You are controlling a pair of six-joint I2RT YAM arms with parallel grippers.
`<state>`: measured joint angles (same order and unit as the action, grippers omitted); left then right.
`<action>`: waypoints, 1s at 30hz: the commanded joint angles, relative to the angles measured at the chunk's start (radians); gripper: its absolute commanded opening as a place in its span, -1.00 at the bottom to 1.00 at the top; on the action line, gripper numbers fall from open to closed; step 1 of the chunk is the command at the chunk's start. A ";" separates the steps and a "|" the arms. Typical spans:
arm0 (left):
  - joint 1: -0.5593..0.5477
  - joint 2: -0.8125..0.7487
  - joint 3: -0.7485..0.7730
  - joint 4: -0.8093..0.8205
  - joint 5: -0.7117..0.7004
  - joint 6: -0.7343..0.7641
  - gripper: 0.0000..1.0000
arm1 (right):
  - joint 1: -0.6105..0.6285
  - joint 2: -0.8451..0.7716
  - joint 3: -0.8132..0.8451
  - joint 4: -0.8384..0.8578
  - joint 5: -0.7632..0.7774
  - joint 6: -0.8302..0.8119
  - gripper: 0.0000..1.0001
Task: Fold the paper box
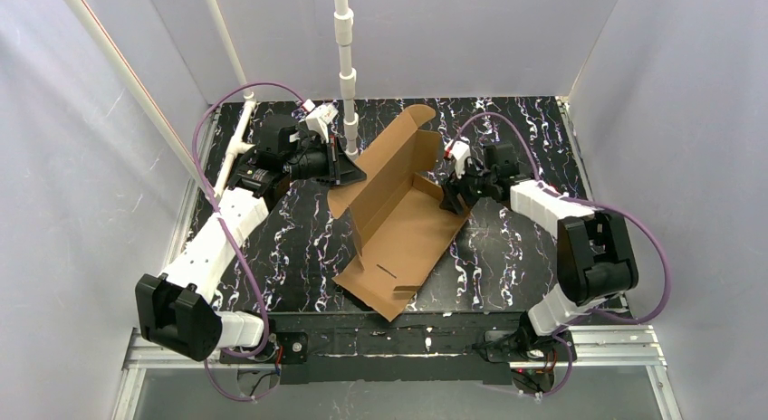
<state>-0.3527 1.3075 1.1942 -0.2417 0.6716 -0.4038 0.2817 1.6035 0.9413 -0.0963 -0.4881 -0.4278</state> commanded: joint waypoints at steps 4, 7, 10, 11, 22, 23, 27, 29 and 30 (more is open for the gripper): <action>-0.002 -0.018 0.026 -0.010 -0.037 -0.011 -1.00 | -0.152 -0.185 0.019 -0.068 -0.184 -0.027 0.46; -0.002 -0.034 0.023 -0.010 -0.056 -0.035 -1.00 | -0.223 -0.193 0.005 -0.114 -0.171 -0.019 0.20; -0.003 -0.052 0.016 -0.010 -0.075 -0.051 -1.00 | -0.250 -0.184 0.032 -0.243 -0.095 -0.077 -0.46; -0.003 -0.058 0.011 -0.009 -0.078 -0.057 -1.00 | -0.250 -0.185 0.034 -0.298 -0.051 -0.103 -0.60; -0.018 -0.079 -0.026 0.032 -0.065 -0.112 -1.00 | -0.198 -0.173 -0.101 -0.245 0.079 -0.038 -0.97; -0.021 -0.078 -0.028 0.034 -0.063 -0.114 -1.00 | -0.177 -0.148 -0.092 -0.243 0.076 -0.013 -0.97; -0.036 -0.072 -0.035 0.047 -0.039 -0.120 -1.00 | -0.088 -0.096 -0.085 -0.129 0.117 0.133 -0.97; -0.044 -0.058 -0.037 0.051 -0.015 -0.121 -1.00 | -0.057 -0.080 -0.086 -0.036 0.162 0.236 -0.97; -0.050 -0.052 -0.039 0.051 -0.001 -0.121 -1.00 | -0.047 -0.074 -0.084 0.004 0.181 0.281 -0.97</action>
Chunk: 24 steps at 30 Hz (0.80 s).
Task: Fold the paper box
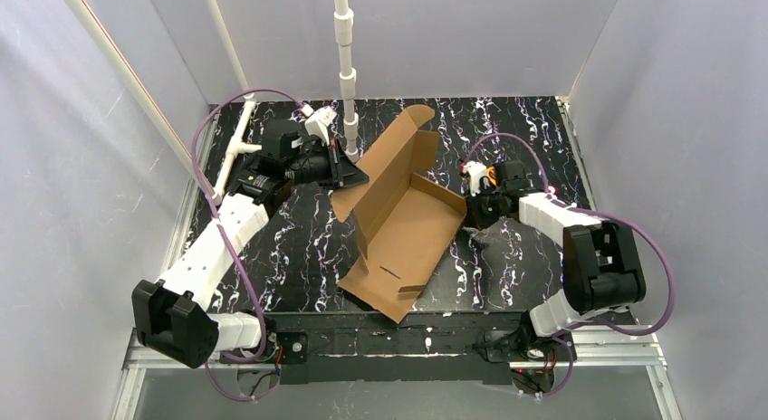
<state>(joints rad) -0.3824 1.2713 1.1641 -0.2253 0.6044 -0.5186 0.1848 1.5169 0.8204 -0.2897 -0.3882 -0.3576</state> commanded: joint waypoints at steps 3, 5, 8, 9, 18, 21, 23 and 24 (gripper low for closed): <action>-0.036 0.001 -0.009 0.038 0.100 -0.002 -1.00 | 0.059 0.017 0.023 0.340 0.109 0.292 -0.97; -0.043 0.016 -0.008 0.040 0.117 -0.001 -1.00 | 0.068 0.020 0.010 0.376 0.134 0.294 -0.97; -0.046 0.036 -0.008 0.051 0.140 -0.005 -1.00 | 0.068 0.018 -0.009 0.392 0.118 0.290 -0.97; -0.046 0.046 -0.010 0.062 0.148 -0.009 -1.00 | 0.069 0.017 -0.011 0.397 0.107 0.289 -0.97; -0.046 0.120 0.041 0.068 0.146 -0.008 -1.00 | 0.065 0.012 0.012 0.342 0.135 0.234 -0.84; -0.046 0.120 0.087 -0.026 0.055 0.061 -1.00 | 0.030 -0.029 0.055 0.217 0.136 0.118 -0.82; -0.046 0.117 0.107 -0.056 0.008 0.100 -1.00 | -0.041 -0.081 0.067 0.138 0.046 0.024 -0.80; -0.046 0.116 0.112 -0.061 -0.006 0.115 -1.00 | -0.102 -0.111 0.066 0.112 -0.020 -0.009 -0.70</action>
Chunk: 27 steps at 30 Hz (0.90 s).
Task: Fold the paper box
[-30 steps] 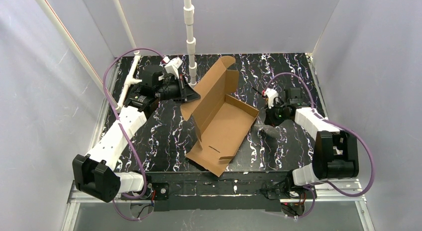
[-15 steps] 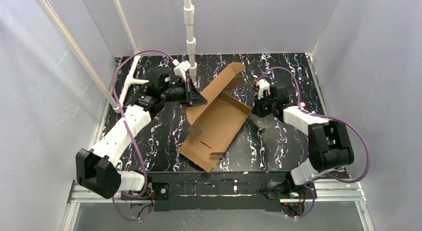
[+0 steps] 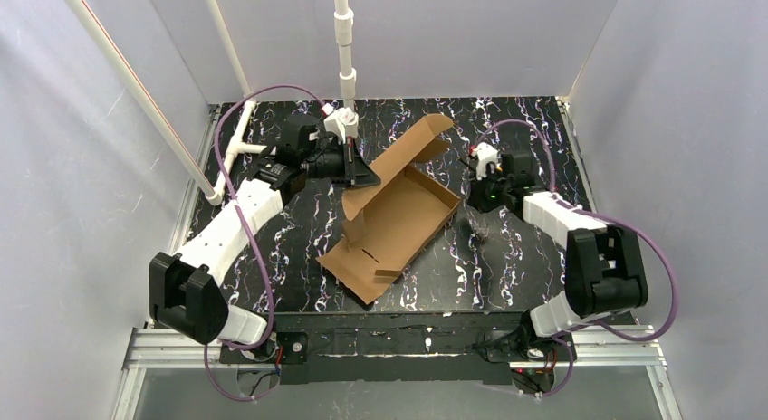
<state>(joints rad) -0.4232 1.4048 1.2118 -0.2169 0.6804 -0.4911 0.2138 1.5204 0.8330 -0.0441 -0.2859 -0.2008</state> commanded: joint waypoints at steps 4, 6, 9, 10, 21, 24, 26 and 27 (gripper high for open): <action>-0.005 0.008 0.093 -0.067 -0.065 0.117 -1.00 | -0.205 -0.195 0.044 -0.227 -0.435 -0.323 0.05; -0.005 0.033 0.124 -0.071 -0.043 0.121 -1.00 | -0.205 -0.183 0.047 -0.233 -0.556 -0.349 0.41; -0.005 0.060 0.157 -0.084 -0.020 0.132 -1.00 | -0.184 -0.144 0.088 -0.231 -0.642 -0.366 0.71; -0.005 0.064 0.163 -0.088 -0.019 0.137 -1.00 | -0.167 -0.130 0.108 -0.238 -0.646 -0.383 0.75; -0.005 0.025 0.138 -0.077 -0.036 0.153 -1.00 | -0.109 -0.118 0.172 -0.276 -0.556 -0.417 0.89; -0.005 -0.005 0.087 -0.043 -0.040 0.132 -1.00 | -0.109 -0.151 0.132 -0.233 -0.539 -0.399 0.94; -0.006 -0.033 0.044 -0.008 -0.044 0.113 -1.00 | -0.114 -0.151 0.129 -0.227 -0.534 -0.396 0.96; -0.005 -0.045 0.026 0.006 -0.048 0.104 -1.00 | -0.115 -0.148 0.124 -0.217 -0.525 -0.387 0.96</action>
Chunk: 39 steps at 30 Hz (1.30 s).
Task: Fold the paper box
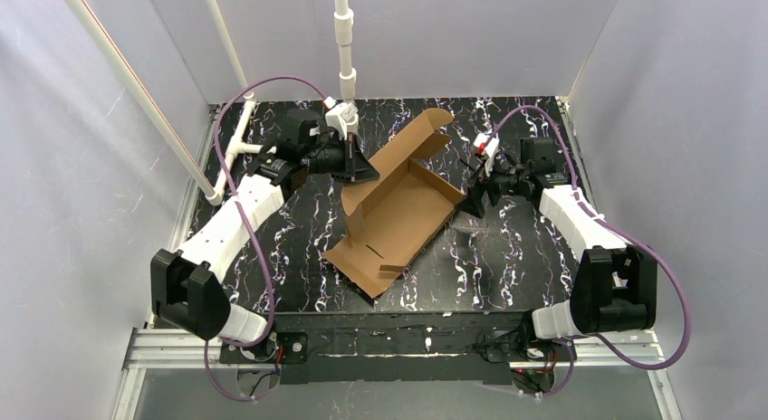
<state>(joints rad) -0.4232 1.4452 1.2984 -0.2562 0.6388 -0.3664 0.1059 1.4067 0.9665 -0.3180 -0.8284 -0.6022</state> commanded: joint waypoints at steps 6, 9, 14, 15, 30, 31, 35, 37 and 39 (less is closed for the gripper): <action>-0.005 -0.135 -0.128 0.060 -0.017 -0.028 -1.00 | -0.007 -0.014 -0.028 0.117 0.063 0.052 0.96; -0.005 -0.141 -0.161 0.082 -0.013 -0.043 -1.00 | 0.007 0.024 -0.004 0.145 0.113 0.084 0.96; -0.005 -0.146 -0.182 0.101 -0.012 -0.064 -1.00 | 0.094 0.162 0.099 0.130 0.220 0.098 0.95; -0.005 -0.148 -0.185 0.105 -0.014 -0.066 -1.00 | 0.117 0.192 0.118 0.137 0.242 0.102 0.93; -0.005 -0.218 -0.271 0.242 0.026 -0.204 -1.00 | 0.215 0.366 0.076 0.553 0.346 0.266 0.54; -0.005 -0.221 -0.284 0.249 0.028 -0.217 -1.00 | 0.216 0.368 0.078 0.553 0.352 0.268 0.49; -0.005 -0.225 -0.314 0.309 0.036 -0.252 -1.00 | 0.218 0.387 0.072 0.555 0.364 0.269 0.24; -0.005 -0.225 -0.316 0.308 0.033 -0.257 -1.00 | 0.219 0.403 0.070 0.550 0.371 0.259 0.11; -0.005 -0.229 -0.320 0.308 0.024 -0.263 -1.00 | 0.219 0.409 0.070 0.543 0.378 0.253 -0.06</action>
<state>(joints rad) -0.4271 1.2560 0.9913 0.0029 0.6437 -0.6037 0.3229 1.7866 1.0485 0.1864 -0.4728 -0.3428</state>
